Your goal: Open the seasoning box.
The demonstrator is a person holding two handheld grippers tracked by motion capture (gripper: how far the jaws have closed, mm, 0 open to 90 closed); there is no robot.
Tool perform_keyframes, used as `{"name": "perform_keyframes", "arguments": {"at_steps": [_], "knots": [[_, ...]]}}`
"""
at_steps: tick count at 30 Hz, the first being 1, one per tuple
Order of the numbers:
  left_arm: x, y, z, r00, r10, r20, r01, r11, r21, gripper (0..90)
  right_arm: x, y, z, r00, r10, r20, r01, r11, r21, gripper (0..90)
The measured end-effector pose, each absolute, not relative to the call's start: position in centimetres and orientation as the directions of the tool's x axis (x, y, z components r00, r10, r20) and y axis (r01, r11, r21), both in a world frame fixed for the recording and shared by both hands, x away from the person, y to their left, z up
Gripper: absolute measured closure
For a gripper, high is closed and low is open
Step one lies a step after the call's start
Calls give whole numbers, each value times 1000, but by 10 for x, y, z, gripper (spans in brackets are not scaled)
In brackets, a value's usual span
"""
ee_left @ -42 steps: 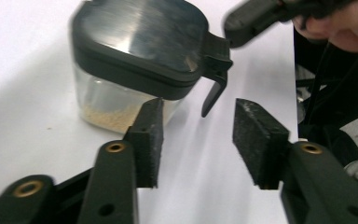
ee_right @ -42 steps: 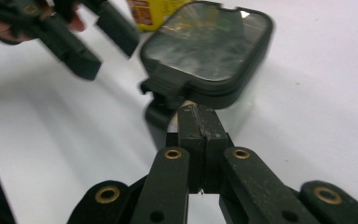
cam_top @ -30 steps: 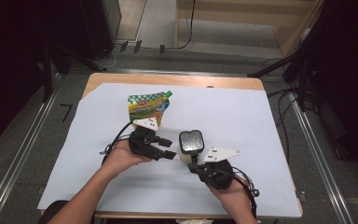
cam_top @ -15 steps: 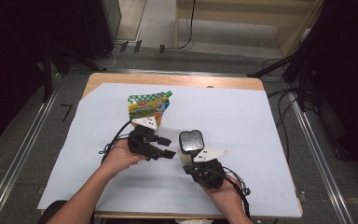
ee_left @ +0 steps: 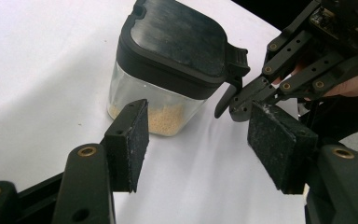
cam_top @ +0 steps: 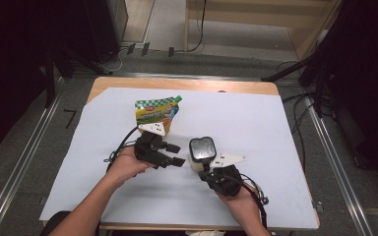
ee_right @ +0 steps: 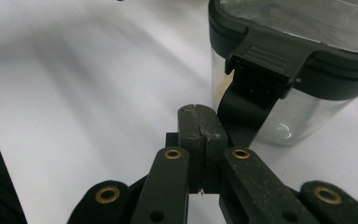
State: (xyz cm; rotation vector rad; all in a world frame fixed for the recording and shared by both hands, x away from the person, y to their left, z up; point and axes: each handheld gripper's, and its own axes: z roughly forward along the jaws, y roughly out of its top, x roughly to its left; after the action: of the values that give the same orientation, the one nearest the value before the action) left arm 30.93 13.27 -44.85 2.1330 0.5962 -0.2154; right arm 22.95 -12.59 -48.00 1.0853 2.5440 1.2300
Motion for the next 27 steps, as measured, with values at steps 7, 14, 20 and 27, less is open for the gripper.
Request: {"name": "perform_keyframes", "arguments": {"at_steps": [7, 14, 20, 27], "knots": [[310, 134, -447, 870, 335, -361, 488, -489, 723, 393, 231, -136, -479, -721, 664, 199, 570, 405, 715, 900], [309, 134, -446, 872, 346, -345, 481, -484, 731, 398, 237, -153, -481, -694, 686, 217, 594, 376, 712, 900], [307, 133, -444, 873, 337, -353, 482, -482, 732, 438, 242, -165, -483, -674, 703, 229, 612, 356, 706, 900], [308, 131, -447, 880, 340, -333, 468, -491, 735, 405, 250, -179, -483, -644, 728, 235, 632, 333, 700, 900]]}}
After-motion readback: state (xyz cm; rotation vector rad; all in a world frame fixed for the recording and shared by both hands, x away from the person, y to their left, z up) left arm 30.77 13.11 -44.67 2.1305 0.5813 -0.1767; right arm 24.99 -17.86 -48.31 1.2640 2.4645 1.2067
